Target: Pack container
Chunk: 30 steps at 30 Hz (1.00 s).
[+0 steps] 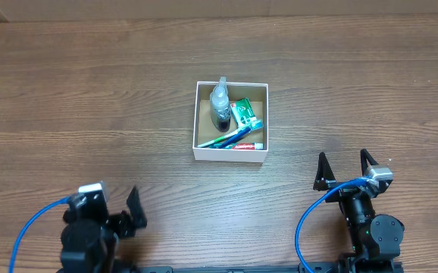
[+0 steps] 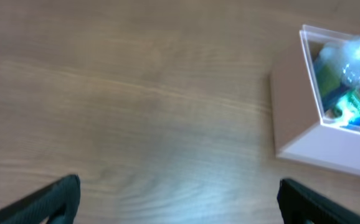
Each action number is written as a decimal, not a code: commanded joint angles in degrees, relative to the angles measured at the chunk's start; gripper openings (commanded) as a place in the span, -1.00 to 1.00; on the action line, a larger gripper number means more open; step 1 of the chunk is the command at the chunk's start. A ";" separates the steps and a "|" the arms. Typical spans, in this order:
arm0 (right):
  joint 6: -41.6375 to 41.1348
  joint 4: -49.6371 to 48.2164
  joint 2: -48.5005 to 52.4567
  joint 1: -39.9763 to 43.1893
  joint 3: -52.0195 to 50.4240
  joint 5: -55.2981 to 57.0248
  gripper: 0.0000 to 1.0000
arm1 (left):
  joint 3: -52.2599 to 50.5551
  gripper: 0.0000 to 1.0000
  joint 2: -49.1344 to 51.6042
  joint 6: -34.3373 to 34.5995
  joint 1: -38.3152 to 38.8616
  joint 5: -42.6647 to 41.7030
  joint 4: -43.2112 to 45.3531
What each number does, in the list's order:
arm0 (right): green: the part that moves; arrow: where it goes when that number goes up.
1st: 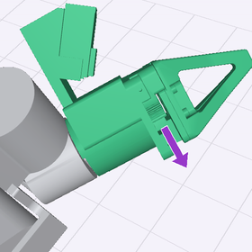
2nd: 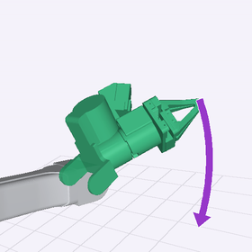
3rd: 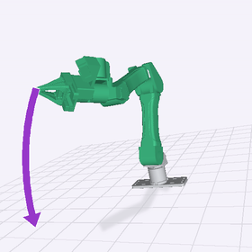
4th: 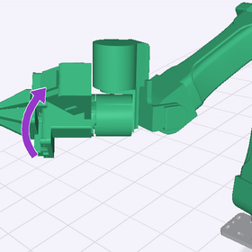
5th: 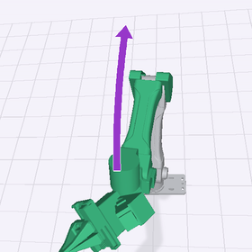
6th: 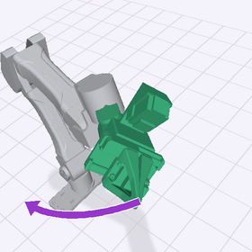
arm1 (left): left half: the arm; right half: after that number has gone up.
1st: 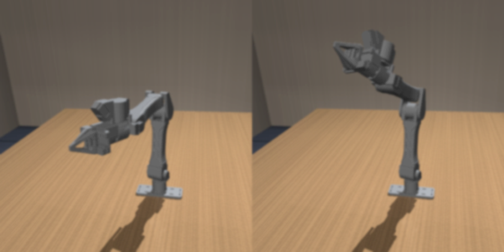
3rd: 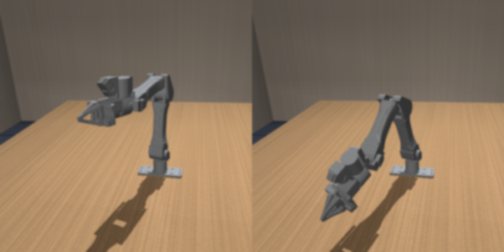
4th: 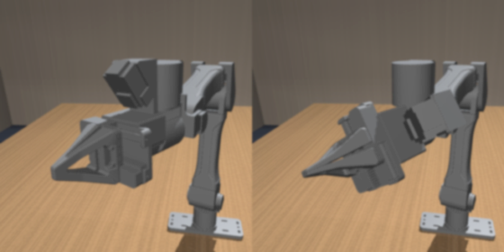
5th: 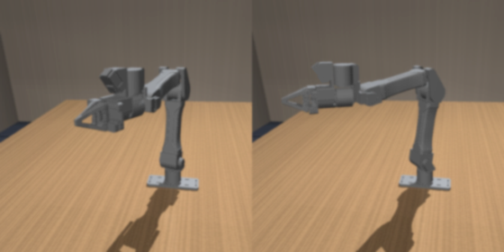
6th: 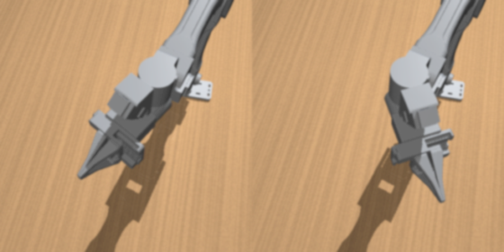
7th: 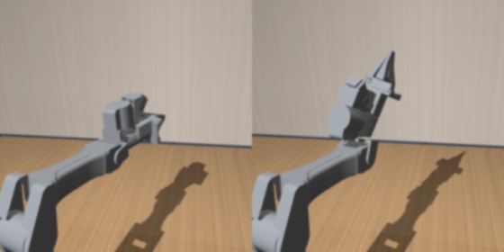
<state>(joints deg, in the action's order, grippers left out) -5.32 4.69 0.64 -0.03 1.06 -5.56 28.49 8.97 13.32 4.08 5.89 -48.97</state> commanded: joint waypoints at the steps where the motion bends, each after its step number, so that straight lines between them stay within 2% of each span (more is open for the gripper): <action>1: -0.24 -0.33 -0.48 -0.04 -0.59 0.15 1.00 | -13.00 0.99 -7.74 -2.60 -0.31 -6.21 13.88; 5: -0.24 -0.33 -0.48 -0.04 -0.59 0.15 1.00 | -20.63 1.00 -8.79 -9.62 -0.31 -8.81 34.01; 6: -0.24 -0.33 -0.48 -0.04 -0.59 0.15 1.00 | -23.67 0.99 -8.79 -13.62 -0.31 -9.88 43.36; 9: -0.24 -0.33 -0.48 -0.04 -0.59 0.15 1.00 | -28.17 1.00 -8.79 -16.57 -0.31 -10.69 53.09; 14: -0.24 -0.33 -0.48 -0.04 -0.59 0.15 1.00 | -28.20 1.00 -8.72 -18.01 -0.31 -11.61 44.89; 30: -0.24 -0.33 -0.48 -0.04 -0.59 0.15 1.00 | -28.22 1.00 -8.35 -18.03 -0.31 -11.50 45.07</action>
<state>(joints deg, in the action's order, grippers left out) -5.34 4.73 0.60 -0.03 1.04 -5.56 0.47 0.80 -3.46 4.08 -4.56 -3.88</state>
